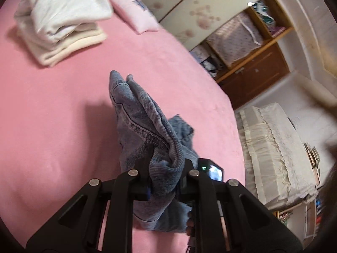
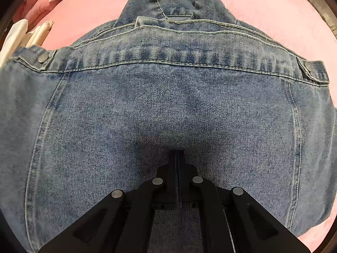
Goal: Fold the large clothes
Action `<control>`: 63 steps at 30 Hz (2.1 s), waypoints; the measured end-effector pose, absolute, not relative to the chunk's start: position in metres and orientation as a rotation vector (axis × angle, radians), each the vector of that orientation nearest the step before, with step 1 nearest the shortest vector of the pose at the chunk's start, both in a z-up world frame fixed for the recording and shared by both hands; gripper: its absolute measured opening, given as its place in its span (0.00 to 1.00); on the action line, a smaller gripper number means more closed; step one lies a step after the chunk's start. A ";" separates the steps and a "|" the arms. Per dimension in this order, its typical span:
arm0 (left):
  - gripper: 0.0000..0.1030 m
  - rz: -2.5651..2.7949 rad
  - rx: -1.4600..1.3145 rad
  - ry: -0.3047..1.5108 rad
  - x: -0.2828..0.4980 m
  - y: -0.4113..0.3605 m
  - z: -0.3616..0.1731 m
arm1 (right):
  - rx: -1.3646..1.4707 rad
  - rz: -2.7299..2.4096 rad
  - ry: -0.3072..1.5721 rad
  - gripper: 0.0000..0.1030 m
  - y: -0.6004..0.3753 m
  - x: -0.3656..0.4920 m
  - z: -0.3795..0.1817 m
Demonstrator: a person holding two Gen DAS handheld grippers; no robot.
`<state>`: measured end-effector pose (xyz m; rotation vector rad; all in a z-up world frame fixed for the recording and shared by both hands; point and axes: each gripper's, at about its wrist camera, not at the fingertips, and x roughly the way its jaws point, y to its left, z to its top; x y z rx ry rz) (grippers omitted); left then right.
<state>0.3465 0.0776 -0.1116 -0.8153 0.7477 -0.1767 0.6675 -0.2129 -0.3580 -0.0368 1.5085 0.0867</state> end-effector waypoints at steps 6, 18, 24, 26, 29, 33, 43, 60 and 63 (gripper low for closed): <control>0.11 -0.280 -0.712 0.693 0.338 0.018 -0.077 | -0.047 0.140 1.454 0.03 -0.212 0.637 -0.357; 0.11 -0.494 -0.512 0.750 0.328 -0.169 -0.026 | 0.190 0.494 1.357 0.03 -0.297 0.598 -0.347; 0.11 -0.618 -0.407 0.898 0.342 -0.265 -0.047 | 0.490 0.683 1.386 0.03 -0.373 0.577 -0.366; 0.11 -0.627 -0.376 0.948 0.348 -0.293 -0.057 | 0.565 0.719 1.395 0.01 -0.393 0.569 -0.372; 0.11 -0.604 -0.299 0.964 0.353 -0.327 -0.063 | 0.643 0.775 1.426 0.00 -0.412 0.563 -0.380; 0.11 -0.587 -0.274 0.974 0.359 -0.347 -0.061 | 0.713 0.817 1.486 0.00 -0.430 0.560 -0.383; 0.11 -0.577 -0.348 0.886 0.376 -0.350 -0.032 | 0.439 0.866 1.557 0.00 -0.469 0.570 -0.353; 0.11 -0.568 -0.444 0.823 0.372 -0.314 -0.003 | 0.144 0.721 1.518 0.02 -0.586 0.576 -0.293; 0.11 -0.568 -0.379 0.848 0.371 -0.324 -0.015 | 0.278 0.623 1.458 0.02 -0.618 0.592 -0.291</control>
